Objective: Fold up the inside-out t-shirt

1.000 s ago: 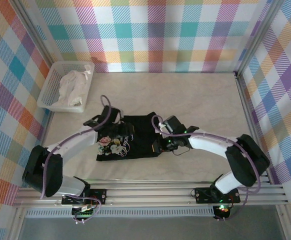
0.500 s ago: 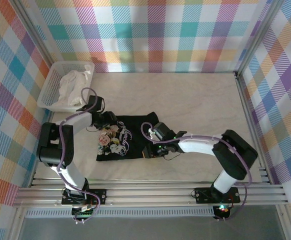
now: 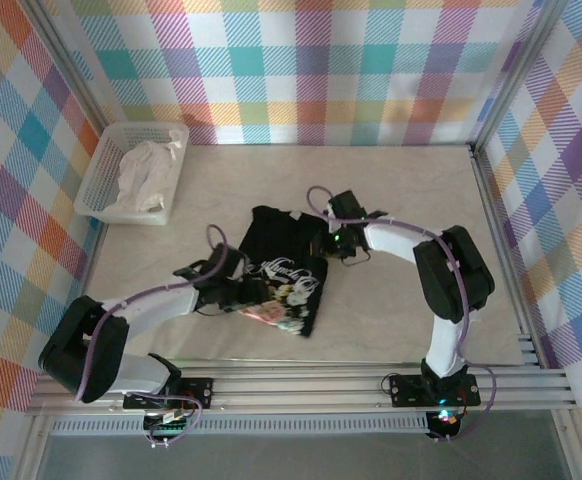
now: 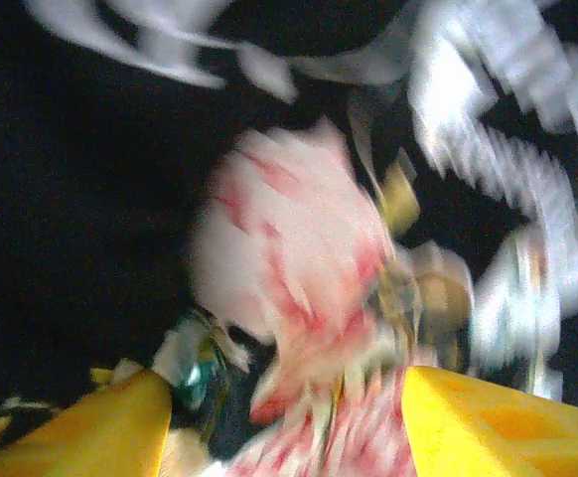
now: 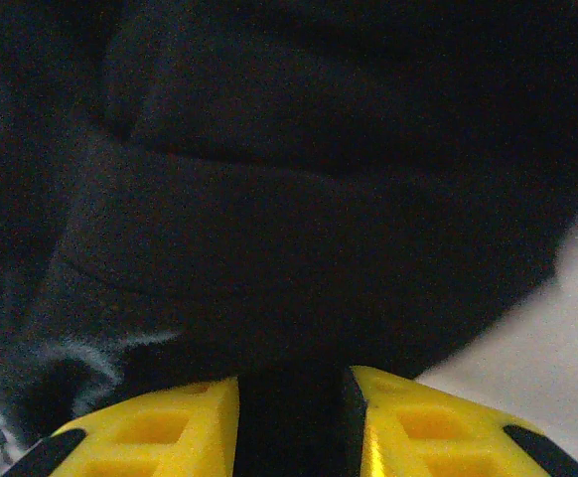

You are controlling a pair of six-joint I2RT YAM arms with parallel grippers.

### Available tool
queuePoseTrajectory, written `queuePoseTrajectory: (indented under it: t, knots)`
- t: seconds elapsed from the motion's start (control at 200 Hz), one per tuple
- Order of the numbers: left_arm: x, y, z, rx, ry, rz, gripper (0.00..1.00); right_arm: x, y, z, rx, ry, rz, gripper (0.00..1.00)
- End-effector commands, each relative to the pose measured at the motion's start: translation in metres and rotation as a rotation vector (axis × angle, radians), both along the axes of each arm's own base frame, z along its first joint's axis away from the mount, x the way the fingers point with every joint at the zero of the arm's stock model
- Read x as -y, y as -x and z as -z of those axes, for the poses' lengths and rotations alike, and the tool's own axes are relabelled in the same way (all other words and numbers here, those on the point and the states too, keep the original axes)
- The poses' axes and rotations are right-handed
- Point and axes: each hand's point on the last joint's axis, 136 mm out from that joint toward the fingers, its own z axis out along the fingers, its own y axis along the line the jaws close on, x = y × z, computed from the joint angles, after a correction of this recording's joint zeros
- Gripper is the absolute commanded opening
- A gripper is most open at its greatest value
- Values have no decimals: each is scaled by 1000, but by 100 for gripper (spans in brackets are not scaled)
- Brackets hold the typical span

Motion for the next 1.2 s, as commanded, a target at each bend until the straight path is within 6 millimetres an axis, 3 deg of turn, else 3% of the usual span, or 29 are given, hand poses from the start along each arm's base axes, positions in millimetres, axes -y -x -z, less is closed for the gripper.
queuePoseTrajectory:
  t: [0.0, 0.055, 0.125, 0.24, 0.34, 0.49, 0.645, 0.76, 0.825, 0.905, 1.0, 1.1, 1.195]
  knots:
    - [42, 15, -45, 35, 164, 138, 63, 15, -22, -29, 103, 64, -46, 36]
    - [29, 4, -58, 117, 95, 119, 63, 16, -22, -45, 158, 59, -71, 39]
    - [9, -25, -73, 214, 56, 37, 61, 9, -13, -57, 184, -3, -94, 40]
    - [-15, -80, -67, 202, 74, -122, 58, -15, 15, -58, 174, -111, -140, 42]
    - [-7, -108, -50, 157, 47, -106, 54, -33, 34, -55, 171, -126, -187, 44]
    - [-1, -137, -29, 145, -22, -76, 53, -40, 46, -40, 106, -167, -174, 44]
    - [4, -149, -8, 106, -62, -52, 45, -39, 57, -19, 30, -171, -162, 43]
    - [1, -153, 3, 107, -92, -55, 33, -35, 62, -8, 4, -154, -156, 43]
    - [1, -154, 5, 110, -100, -44, 21, -32, 65, -3, -9, -137, -157, 43]
    - [-3, -156, -2, 131, -100, -43, 8, -25, 66, 1, -17, -96, -153, 43]
    - [-18, -152, -20, 153, -114, -60, 0, -14, 67, 4, -19, -29, -146, 43]
    - [-40, -145, -41, 173, -156, -93, 0, -6, 69, 7, -25, 18, -139, 43]
    - [-62, -141, -47, 159, -219, -144, 0, -5, 72, 11, -44, 22, -137, 43]
